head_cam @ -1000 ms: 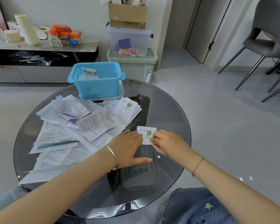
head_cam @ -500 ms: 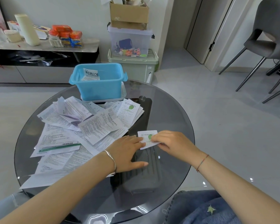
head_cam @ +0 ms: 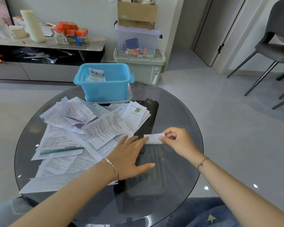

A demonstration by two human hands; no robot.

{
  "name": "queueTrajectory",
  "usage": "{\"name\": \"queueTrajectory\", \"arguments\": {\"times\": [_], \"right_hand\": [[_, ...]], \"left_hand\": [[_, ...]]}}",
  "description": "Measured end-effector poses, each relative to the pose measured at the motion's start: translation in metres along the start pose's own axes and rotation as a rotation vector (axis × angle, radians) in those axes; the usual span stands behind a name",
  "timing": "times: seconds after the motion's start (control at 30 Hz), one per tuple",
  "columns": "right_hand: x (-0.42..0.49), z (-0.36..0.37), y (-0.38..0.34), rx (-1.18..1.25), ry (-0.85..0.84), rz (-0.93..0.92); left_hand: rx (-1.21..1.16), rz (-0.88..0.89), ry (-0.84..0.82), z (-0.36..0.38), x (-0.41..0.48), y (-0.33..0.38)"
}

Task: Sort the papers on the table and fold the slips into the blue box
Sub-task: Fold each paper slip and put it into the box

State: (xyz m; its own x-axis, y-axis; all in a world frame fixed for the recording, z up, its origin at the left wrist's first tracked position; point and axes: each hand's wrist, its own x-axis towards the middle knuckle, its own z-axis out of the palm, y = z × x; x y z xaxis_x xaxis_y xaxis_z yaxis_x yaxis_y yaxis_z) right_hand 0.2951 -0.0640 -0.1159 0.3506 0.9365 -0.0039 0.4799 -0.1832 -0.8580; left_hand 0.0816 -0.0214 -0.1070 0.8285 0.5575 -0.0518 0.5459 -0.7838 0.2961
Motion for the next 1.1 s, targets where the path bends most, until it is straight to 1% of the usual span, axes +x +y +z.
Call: {"name": "queueTrajectory", "arguments": {"times": [0.07,0.13,0.2,0.27,0.33,0.4,0.93,1.1], "right_hand": [[0.003,0.0,0.0,-0.027,-0.006,0.021],[0.004,0.001,-0.001,-0.047,-0.011,0.033],[0.005,0.002,-0.002,-0.065,-0.011,0.042],[0.006,0.002,-0.002,-0.085,-0.007,0.047],[0.006,0.002,-0.002,-0.1,-0.012,0.055],[0.006,0.003,-0.002,-0.1,-0.016,0.061],[0.005,0.005,-0.005,-0.212,-0.023,0.058],[0.002,0.008,-0.004,-0.284,-0.001,0.01]], "left_hand": [[0.062,0.011,0.014,0.002,0.001,-0.001],[0.165,0.064,0.087,0.009,0.002,-0.003],[0.214,0.053,0.158,0.013,0.002,-0.003],[0.195,0.056,0.117,0.011,0.003,-0.001],[0.189,0.01,-0.017,0.007,0.002,0.003],[0.208,-0.02,-0.087,0.003,0.002,0.006],[0.273,-0.019,-0.068,0.008,0.006,0.009],[0.273,-0.005,-0.064,0.006,0.01,0.008]]}}
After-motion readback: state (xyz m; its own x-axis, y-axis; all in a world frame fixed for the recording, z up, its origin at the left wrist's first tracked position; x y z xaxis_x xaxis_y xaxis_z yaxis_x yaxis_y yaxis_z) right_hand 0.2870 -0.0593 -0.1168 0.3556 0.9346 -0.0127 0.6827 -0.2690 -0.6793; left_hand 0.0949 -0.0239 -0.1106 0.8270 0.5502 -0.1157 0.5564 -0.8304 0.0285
